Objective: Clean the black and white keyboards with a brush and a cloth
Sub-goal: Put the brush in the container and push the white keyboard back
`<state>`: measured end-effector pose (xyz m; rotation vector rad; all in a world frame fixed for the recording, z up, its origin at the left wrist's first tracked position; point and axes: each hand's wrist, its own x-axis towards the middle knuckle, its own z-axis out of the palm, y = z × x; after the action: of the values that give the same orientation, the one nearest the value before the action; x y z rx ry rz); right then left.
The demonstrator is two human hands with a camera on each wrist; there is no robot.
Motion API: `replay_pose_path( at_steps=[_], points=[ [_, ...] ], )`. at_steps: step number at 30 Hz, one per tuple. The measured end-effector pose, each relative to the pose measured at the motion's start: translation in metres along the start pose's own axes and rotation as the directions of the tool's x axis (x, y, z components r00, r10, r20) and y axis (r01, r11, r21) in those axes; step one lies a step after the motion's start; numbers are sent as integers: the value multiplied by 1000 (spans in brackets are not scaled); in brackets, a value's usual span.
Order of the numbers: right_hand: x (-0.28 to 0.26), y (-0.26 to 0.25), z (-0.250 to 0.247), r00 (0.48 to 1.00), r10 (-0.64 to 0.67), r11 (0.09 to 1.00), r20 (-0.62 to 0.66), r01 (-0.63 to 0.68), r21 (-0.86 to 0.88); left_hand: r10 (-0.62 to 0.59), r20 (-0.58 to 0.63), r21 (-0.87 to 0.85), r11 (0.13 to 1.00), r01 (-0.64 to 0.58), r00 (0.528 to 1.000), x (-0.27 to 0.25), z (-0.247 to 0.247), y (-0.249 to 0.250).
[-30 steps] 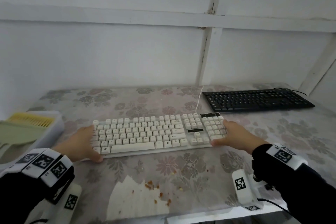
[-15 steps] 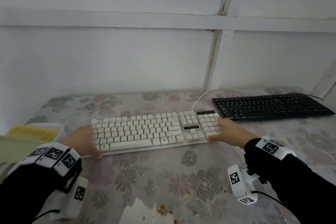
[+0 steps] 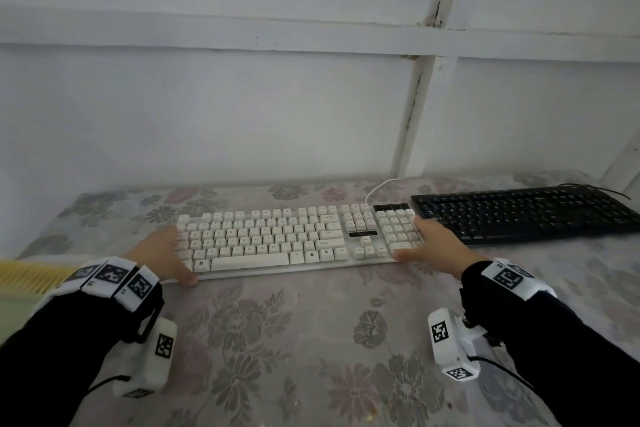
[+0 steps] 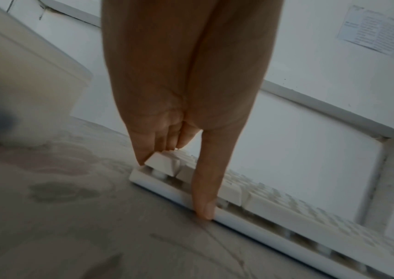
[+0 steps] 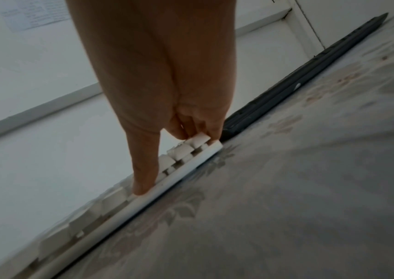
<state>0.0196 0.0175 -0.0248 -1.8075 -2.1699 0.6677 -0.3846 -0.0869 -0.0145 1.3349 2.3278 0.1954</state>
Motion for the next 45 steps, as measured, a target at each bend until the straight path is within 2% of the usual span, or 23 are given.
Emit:
replay_pose_path(
  at_steps=[14, 18, 26, 31, 36, 45],
  points=[
    [25, -12, 1, 999, 33, 999, -1, -33, 23, -47, -32, -86, 995, 44, 998, 13, -4, 8],
    [24, -12, 5, 998, 47, 999, -37, -46, 29, -41, -53, -75, 996, 37, 998, 9, -3, 11],
    [-9, -26, 8, 997, 53, 997, -58, -49, 63, 42, -194, -197, 977, -81, 980, -13, 2, 11],
    [-52, -51, 2, 1000, -17, 999, -10, 17, 42, 110, -233, -225, 960, -164, 966, -49, 8, 11],
    [-98, -81, 3, 990, -137, 983, 40, 131, 131, 112, -255, -318, 928, -193, 960, -94, 12, 5],
    [-159, -139, 41, 910, -350, 933, 223, 317, 173, 128, -299, -470, 843, -263, 946, -160, 24, -32]
  ],
)
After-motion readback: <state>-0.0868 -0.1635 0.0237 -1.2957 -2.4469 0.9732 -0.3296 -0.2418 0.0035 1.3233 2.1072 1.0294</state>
